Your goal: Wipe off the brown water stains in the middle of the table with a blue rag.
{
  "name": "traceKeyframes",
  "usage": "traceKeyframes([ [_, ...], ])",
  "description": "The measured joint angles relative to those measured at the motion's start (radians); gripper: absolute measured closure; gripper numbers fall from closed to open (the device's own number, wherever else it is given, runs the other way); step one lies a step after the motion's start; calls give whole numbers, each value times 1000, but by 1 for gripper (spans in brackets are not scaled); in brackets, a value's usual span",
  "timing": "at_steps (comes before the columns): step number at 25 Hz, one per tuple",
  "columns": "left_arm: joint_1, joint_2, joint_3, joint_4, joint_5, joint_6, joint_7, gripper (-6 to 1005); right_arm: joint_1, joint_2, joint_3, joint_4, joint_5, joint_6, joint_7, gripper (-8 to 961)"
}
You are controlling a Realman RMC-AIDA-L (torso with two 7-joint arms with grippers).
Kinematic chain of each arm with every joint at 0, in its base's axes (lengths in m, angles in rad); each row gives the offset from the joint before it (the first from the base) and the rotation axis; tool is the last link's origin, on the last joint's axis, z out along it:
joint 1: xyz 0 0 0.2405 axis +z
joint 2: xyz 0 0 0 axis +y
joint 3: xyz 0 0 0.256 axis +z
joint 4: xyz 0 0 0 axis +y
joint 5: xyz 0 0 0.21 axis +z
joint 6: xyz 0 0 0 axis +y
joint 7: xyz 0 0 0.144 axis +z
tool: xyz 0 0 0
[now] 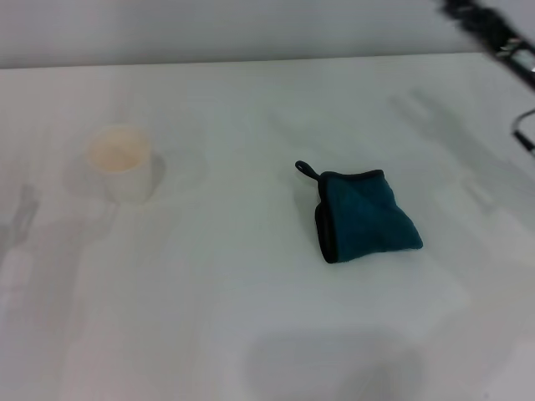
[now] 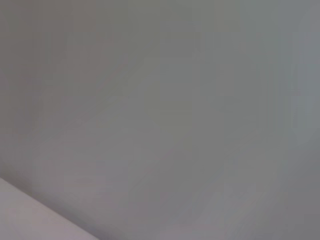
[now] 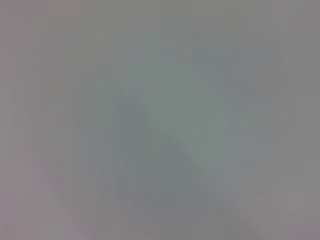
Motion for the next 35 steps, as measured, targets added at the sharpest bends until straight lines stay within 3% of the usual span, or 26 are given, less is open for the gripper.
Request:
traceKeyframes([
  [6,-14,-1,1,12,0,10,0,110,-21,9,22,120,152,37,-506,82],
  [11,-25,-2,3,12,0,34,0,110,24,13,23,281,316,116,-969,86],
  [13,-30,-2,1,12,-2,56,0,110,39,13,23,328,369,104,-1071,88],
  [35,-37,0,0,58,-9,184,2,111,40,11,28,313,449,104,-1089,95],
])
